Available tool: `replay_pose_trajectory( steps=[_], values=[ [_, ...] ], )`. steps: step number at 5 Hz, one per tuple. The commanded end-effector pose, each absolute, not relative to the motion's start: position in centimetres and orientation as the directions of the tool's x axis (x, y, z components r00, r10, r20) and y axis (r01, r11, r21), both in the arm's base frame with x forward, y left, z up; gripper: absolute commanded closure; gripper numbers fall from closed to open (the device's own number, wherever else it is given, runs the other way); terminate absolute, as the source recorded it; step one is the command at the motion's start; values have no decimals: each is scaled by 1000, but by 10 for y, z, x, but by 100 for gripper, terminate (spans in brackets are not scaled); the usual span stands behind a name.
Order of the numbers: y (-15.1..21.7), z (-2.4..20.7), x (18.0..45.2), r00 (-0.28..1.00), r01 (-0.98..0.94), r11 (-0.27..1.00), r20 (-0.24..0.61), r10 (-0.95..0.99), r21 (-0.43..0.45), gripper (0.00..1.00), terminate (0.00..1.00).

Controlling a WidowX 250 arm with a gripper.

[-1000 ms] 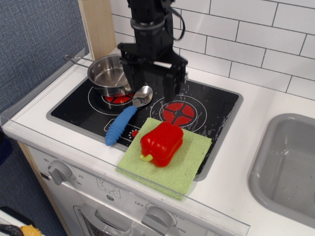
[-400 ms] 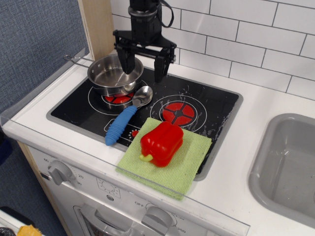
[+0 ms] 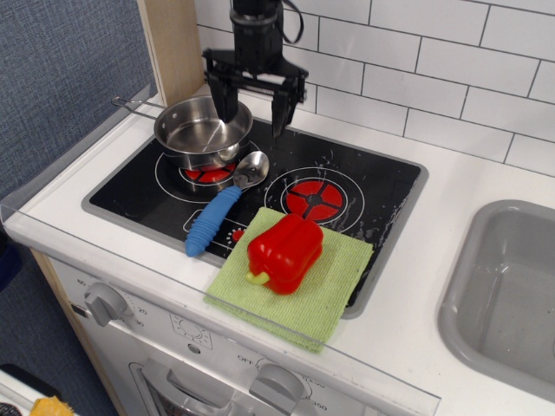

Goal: Move the pan above the bell pepper.

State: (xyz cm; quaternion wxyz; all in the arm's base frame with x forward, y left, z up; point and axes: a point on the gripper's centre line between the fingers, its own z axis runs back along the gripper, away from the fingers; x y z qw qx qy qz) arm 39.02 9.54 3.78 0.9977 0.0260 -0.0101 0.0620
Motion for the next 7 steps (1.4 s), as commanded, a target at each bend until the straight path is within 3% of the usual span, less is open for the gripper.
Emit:
replay_pose_trajectory(
  steps=[1, 2, 3, 5, 7],
  values=[
    [100, 29, 397, 991, -134, 989, 14, 133, 58, 0, 0],
    [101, 13, 395, 992, -126, 989, -19, 128, 76, 0, 0],
    [100, 7, 392, 992, -122, 990, -29, 125, 75, 100, 0],
    [95, 15, 386, 990, -138, 989, -6, 138, 59, 100, 0],
    [86, 86, 377, 954, -246, 968, 190, 232, 52, 100, 0]
  ],
)
